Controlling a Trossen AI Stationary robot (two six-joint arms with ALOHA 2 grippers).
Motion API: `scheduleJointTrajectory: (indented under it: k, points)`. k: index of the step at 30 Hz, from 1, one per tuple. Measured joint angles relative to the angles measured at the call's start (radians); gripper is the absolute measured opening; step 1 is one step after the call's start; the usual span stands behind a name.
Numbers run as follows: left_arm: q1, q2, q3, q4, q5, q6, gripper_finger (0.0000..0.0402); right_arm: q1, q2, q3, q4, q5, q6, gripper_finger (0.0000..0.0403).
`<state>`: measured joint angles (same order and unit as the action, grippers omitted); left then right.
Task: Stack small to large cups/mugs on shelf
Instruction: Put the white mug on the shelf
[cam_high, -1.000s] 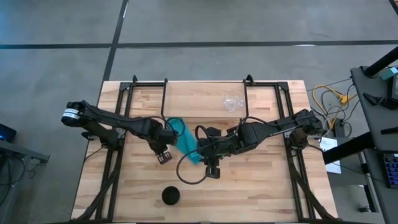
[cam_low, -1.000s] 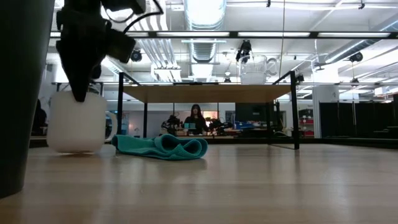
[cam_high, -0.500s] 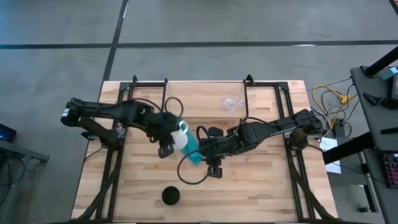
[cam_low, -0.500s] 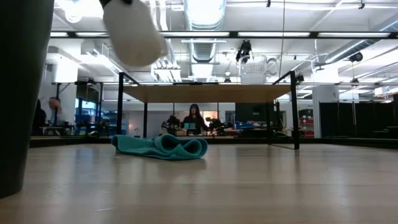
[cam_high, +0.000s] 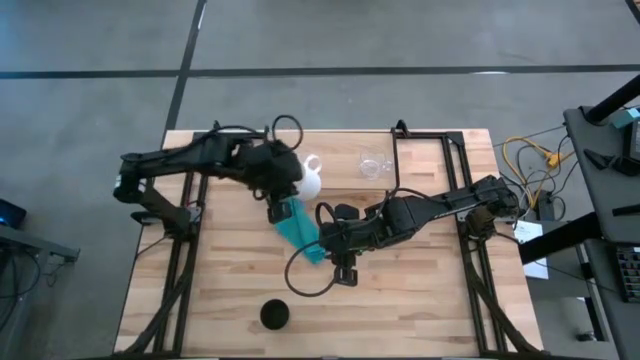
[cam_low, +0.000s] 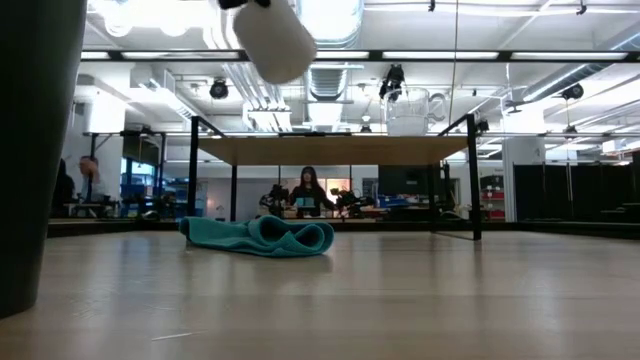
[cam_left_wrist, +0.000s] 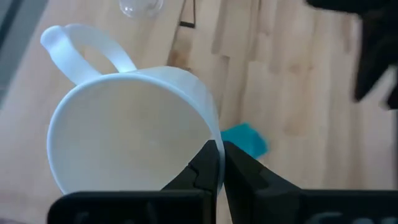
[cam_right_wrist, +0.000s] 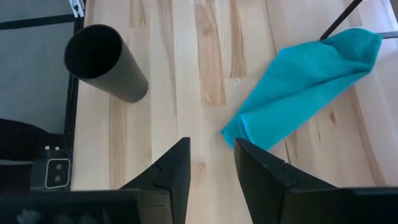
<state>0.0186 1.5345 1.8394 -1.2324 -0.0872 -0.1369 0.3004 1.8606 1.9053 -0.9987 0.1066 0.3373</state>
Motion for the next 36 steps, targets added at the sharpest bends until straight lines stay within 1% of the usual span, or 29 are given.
scheduleJointTrajectory:
  k: [3,5,8,13,18,22,26,30,32,33,36]
  points:
    - [0.029,0.05,0.043,-0.047,0.01,0.154,0.0,0.0,0.0,0.0,-0.013,0.0,0.002,0.0118]
    - [0.046,0.073,0.062,-0.081,0.034,0.246,0.0,0.0,0.0,0.0,-0.041,0.0,0.003,0.0118]
    - [0.068,0.101,0.083,-0.108,0.036,0.373,0.0,0.0,0.0,0.0,-0.094,0.0,0.017,0.0118]
    - [0.1,0.123,0.113,-0.096,0.037,0.631,0.0,0.001,0.0,0.0,-0.17,0.0,0.029,0.0118]
    - [0.132,0.125,0.114,-0.072,0.037,0.819,0.0,0.001,0.0,0.0,-0.18,0.0,0.057,0.0118]
    - [0.175,0.13,0.113,-0.057,0.063,0.851,0.0,0.001,0.0,0.0,-0.18,0.0,0.071,0.0118]
    - [0.227,0.157,0.112,-0.057,0.148,0.846,0.0,0.001,0.0,0.0,-0.18,0.0,0.071,0.0118]
    - [0.257,0.202,0.112,-0.051,0.158,0.827,0.0,0.001,-0.004,0.0,-0.18,0.004,0.063,0.0118]
    - [0.266,0.226,0.111,-0.049,0.158,0.827,0.0,0.001,-0.01,0.0,-0.182,0.043,0.071,0.0118]
    - [0.27,0.236,0.111,-0.042,0.159,0.827,0.0,0.002,-0.016,0.0,-0.185,0.08,0.082,0.0117]
    - [0.277,0.264,0.111,-0.032,0.161,0.848,0.0,0.002,-0.038,0.0,-0.217,0.242,0.178,0.0111]
